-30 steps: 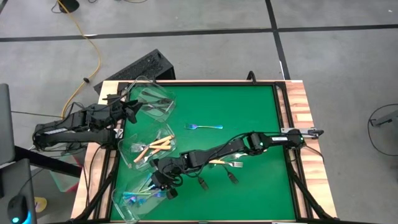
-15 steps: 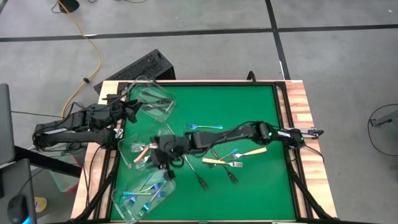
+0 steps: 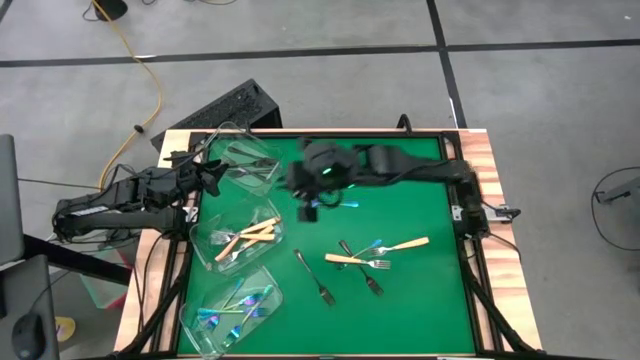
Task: Sort silverware by color (type)
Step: Put the black fork into the top transparent bin
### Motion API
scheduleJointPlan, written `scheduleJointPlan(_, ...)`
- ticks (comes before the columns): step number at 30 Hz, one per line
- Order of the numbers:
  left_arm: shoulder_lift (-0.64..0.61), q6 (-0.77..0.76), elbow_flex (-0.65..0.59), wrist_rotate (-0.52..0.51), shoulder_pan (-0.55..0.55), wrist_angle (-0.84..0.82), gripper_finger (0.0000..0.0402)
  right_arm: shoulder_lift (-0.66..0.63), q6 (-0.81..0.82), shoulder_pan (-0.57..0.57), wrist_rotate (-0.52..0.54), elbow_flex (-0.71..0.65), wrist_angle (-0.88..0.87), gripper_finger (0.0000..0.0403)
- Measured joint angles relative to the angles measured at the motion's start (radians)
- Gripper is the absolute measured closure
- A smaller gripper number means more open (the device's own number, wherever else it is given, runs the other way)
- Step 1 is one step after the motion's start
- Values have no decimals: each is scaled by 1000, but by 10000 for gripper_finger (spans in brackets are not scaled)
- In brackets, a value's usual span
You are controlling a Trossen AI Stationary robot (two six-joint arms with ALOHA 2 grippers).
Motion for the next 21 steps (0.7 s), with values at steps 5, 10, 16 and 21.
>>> scheduleJointPlan(5, 0, -4, 0, 3, 0, 0, 230, -133, 209, -6, 14, 0, -270, 320)
scheduleJointPlan(10, 0, -10, 0, 3, 0, 0, 230, -183, 543, 34, 14, 1, -575, 320)
scheduleJointPlan(16, 0, -34, 0, 3, 0, 0, 230, -215, 810, 202, 56, -78, -691, 320)
scheduleJointPlan(21, 0, -52, 0, 8, 0, -1, 230, -274, 1030, 374, 53, -205, -692, 320)
